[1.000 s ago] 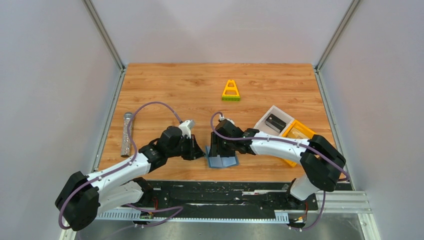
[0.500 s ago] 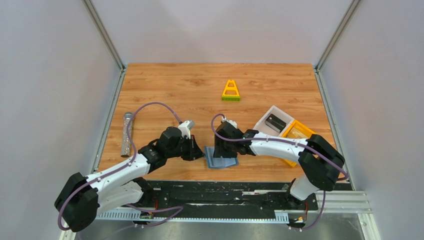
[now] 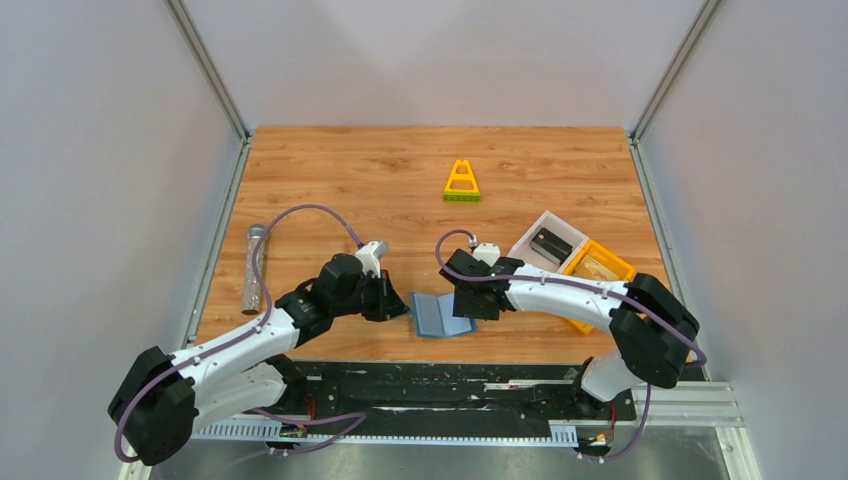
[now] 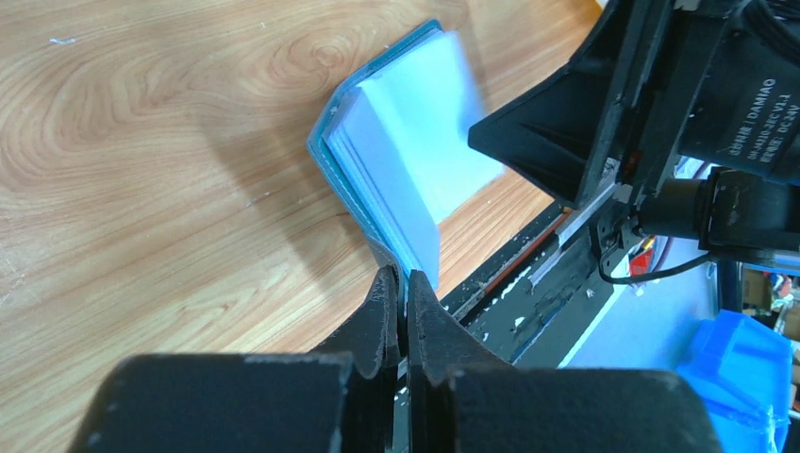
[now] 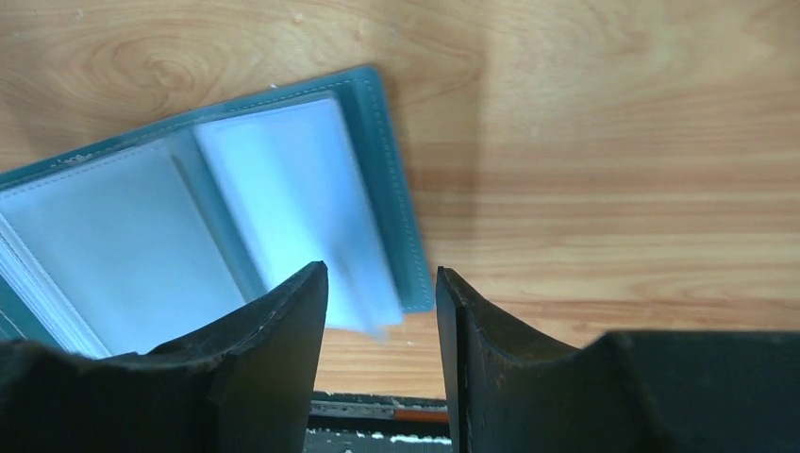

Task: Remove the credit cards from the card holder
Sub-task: Remove the credit card from the card holder.

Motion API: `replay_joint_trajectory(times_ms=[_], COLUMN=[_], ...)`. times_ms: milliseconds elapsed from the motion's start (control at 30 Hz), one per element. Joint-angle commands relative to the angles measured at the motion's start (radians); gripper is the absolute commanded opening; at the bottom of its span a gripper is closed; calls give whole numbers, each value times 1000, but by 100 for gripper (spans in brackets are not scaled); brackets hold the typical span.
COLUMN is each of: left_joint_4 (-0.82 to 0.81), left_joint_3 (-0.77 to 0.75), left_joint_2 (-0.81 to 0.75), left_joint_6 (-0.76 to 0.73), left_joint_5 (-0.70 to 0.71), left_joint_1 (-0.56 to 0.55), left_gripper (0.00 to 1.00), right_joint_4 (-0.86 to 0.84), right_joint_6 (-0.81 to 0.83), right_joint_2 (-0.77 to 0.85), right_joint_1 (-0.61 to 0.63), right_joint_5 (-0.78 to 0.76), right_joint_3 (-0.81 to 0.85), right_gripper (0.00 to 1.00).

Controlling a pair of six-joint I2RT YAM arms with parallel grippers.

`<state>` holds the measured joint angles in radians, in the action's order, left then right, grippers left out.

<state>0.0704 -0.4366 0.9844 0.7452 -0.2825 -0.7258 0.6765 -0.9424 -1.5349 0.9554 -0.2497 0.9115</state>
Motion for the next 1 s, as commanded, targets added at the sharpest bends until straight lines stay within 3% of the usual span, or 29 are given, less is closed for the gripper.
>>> replay_joint_trajectory(times_ms=[0, 367, 667, 967], left_joint_4=[-24, -40, -43, -46], left_joint_3=[3, 11, 10, 10], left_joint_2=[-38, -29, -18, -18], left_joint_6=[-2, 0, -1, -1], left_joint_5=[-1, -6, -7, -7], left_joint_1=[-2, -3, -2, -3], left_gripper=[0, 0, 0, 0], right_joint_4=[74, -282, -332, -353], right_joint_6=[-36, 115, 141, 130], right_joint_2=[73, 107, 21, -48], right_joint_1=[13, 34, 34, 34], right_joint_5=[-58, 205, 278, 288], right_joint_3=[70, 16, 23, 10], right_gripper=[47, 51, 57, 57])
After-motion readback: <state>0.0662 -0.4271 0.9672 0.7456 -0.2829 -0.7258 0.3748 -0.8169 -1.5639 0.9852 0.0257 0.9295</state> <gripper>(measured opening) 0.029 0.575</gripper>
